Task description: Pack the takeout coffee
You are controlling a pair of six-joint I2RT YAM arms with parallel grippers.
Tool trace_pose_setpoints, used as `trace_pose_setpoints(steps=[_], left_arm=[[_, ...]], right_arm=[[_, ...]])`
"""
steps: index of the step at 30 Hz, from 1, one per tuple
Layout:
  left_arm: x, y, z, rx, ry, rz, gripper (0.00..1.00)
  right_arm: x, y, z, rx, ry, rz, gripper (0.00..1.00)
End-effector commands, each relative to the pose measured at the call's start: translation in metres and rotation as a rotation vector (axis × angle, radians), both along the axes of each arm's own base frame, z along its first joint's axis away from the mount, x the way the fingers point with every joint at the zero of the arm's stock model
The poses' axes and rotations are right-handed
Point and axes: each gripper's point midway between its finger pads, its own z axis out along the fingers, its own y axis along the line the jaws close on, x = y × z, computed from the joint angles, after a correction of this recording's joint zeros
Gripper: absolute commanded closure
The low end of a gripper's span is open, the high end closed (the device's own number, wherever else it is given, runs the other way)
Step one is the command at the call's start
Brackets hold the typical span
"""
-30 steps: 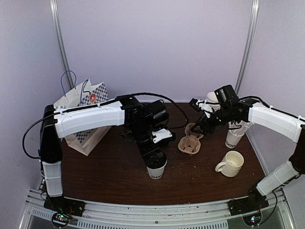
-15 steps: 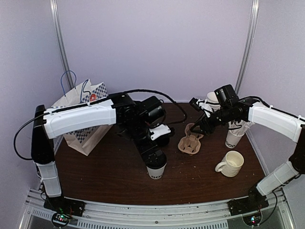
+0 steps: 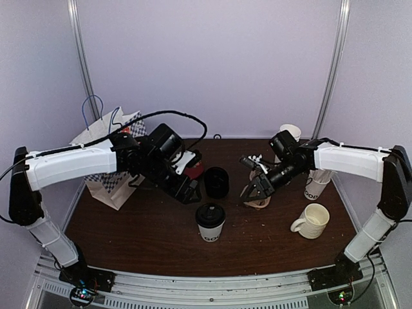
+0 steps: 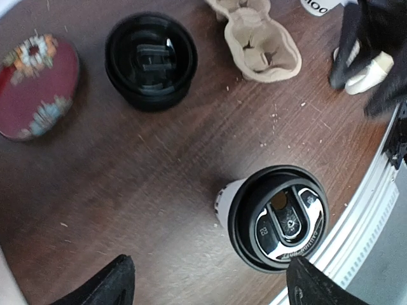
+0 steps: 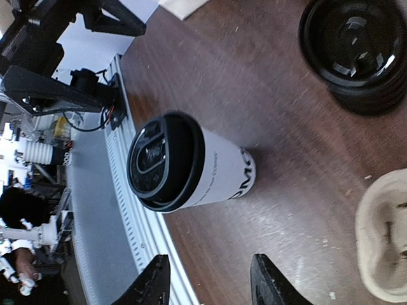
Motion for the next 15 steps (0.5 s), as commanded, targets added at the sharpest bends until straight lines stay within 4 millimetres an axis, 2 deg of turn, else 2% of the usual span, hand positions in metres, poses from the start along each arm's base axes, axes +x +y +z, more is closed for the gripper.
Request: trace_pose_setpoints(steps=[1, 6, 15], left_arm=[[-0.007, -0.031, 0.003, -0.2, 0.089, 0.043, 0.14], [-0.01, -0.032, -0.015, -0.207, 0.13, 0.06, 0.16], [-0.014, -0.036, -0.046, -0.164, 0.195, 0.052, 0.26]], right_arm=[[-0.032, 0.026, -0.01, 0.067, 0.173, 0.075, 0.52], [-0.04, 0.04, -0.028, 0.048, 0.257, 0.099, 0.51], [-0.046, 0.057, -0.036, 0.073, 0.342, 0.131, 0.55]])
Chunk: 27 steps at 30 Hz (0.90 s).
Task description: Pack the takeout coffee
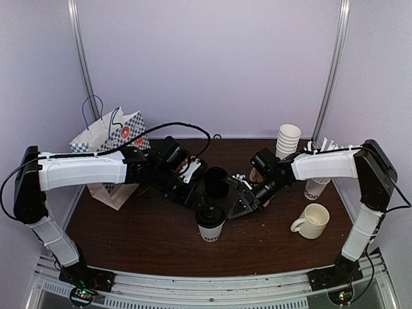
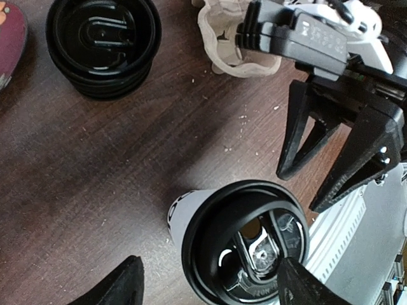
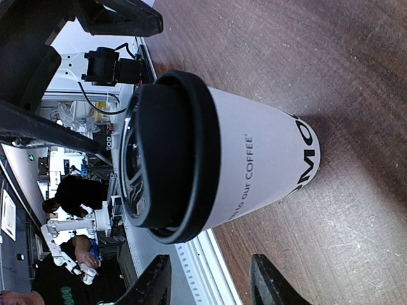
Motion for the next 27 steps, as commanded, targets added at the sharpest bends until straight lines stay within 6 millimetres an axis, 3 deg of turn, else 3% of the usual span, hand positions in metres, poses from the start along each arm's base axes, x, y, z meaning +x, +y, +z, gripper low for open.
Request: trace_pose_setpoints(steps=[1, 14, 21, 27], left_arm=[[-0.001, -0.008, -0.01, -0.022, 0.021, -0.009, 0.27], [-0.008, -0.011, -0.03, -0.009, 0.069, -0.041, 0.39], [-0.011, -0.008, -0.039, 0.003, 0.091, -0.043, 0.42], [-0.012, -0.001, -0.053, 0.053, 0.109, -0.028, 0.43]], right_arm=[[-0.003, 0.014, 0.012, 0.057, 0.015, 0.03, 0.55], [-0.007, 0.022, 0.011, 0.078, 0.054, 0.044, 0.54], [0.002, 0.026, -0.002, 0.048, 0.073, 0.015, 0.64], [0.01, 0.021, -0.027, -0.062, 0.059, -0.016, 0.75]])
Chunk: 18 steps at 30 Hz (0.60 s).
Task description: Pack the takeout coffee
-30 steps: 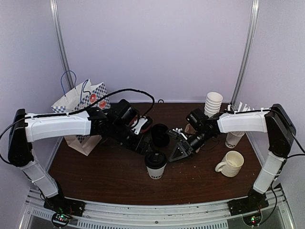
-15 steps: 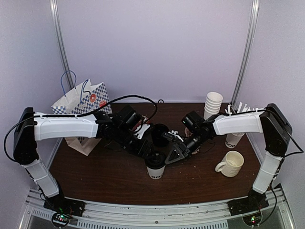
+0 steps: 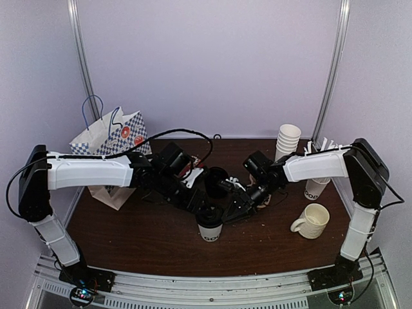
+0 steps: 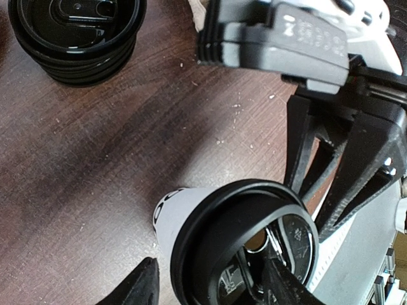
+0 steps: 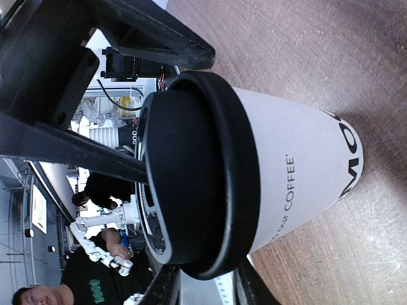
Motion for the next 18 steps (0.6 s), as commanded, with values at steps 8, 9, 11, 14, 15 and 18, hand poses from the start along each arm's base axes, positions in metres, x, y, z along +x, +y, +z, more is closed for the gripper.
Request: trace_pose_setpoints(steps=[8, 9, 11, 14, 15, 18], left_arm=[[-0.006, 0.032, -0.064, 0.206, 0.059, 0.049, 0.44], [-0.007, 0.036, -0.069, 0.225, 0.064, 0.055, 0.45], [-0.01, 0.04, -0.075, 0.243, 0.076, 0.053, 0.45], [-0.011, 0.034, -0.067, 0.202, 0.069, 0.034, 0.44], [-0.011, 0.03, -0.06, 0.173, 0.056, 0.017, 0.43], [-0.007, 0.016, -0.029, 0.082, -0.016, -0.023, 0.36]], right_arm=[[0.036, -0.023, -0.075, -0.379, -0.157, -0.048, 0.85], [0.036, -0.022, -0.075, -0.375, -0.154, -0.047, 0.85], [0.037, -0.018, -0.069, -0.351, -0.159, -0.04, 0.85], [0.037, -0.011, -0.051, -0.283, -0.175, -0.011, 0.83], [0.036, -0.009, -0.044, -0.263, -0.18, 0.002, 0.81], [0.036, -0.004, -0.017, -0.189, -0.206, 0.024, 0.75]])
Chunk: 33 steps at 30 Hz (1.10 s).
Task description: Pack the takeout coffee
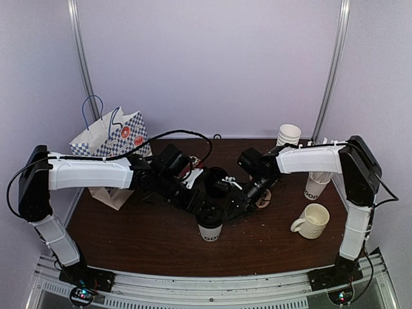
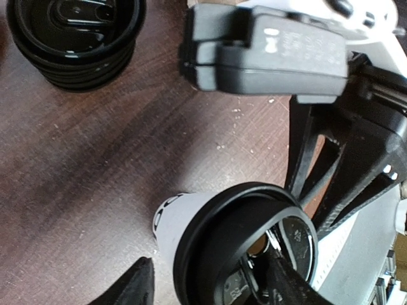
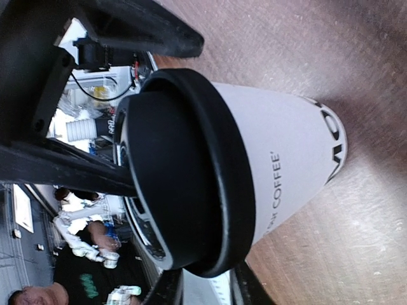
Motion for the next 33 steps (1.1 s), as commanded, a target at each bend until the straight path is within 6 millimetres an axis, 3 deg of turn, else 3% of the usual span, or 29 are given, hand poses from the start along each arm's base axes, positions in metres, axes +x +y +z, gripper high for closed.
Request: trace_pose_setpoints(steps=[1, 6, 11, 17, 23, 33], left_arm=[[-0.009, 0.012, -0.012, 0.07, -0.033, -0.044, 0.34], [-0.003, -0.004, 0.032, -0.021, -0.117, -0.075, 0.25], [0.002, -0.008, 0.047, -0.042, -0.154, -0.078, 0.2], [0.013, 0.002, 0.054, -0.018, -0.203, -0.017, 0.21], [0.028, 0.006, 0.053, -0.06, -0.175, 0.017, 0.31], [0.016, -0.009, 0.034, -0.095, -0.084, -0.059, 0.37]], right_arm=[[0.031, 0.0, -0.005, -0.026, -0.196, 0.002, 0.73], [0.035, -0.003, 0.026, 0.03, -0.258, 0.019, 0.64], [0.039, -0.008, 0.032, 0.028, -0.293, 0.02, 0.6], [0.03, -0.009, 0.034, 0.055, -0.278, 0.036, 0.56], [0.003, -0.001, 0.029, 0.109, -0.234, 0.048, 0.5], [-0.013, 0.015, 0.021, 0.092, -0.218, 0.102, 0.39]])
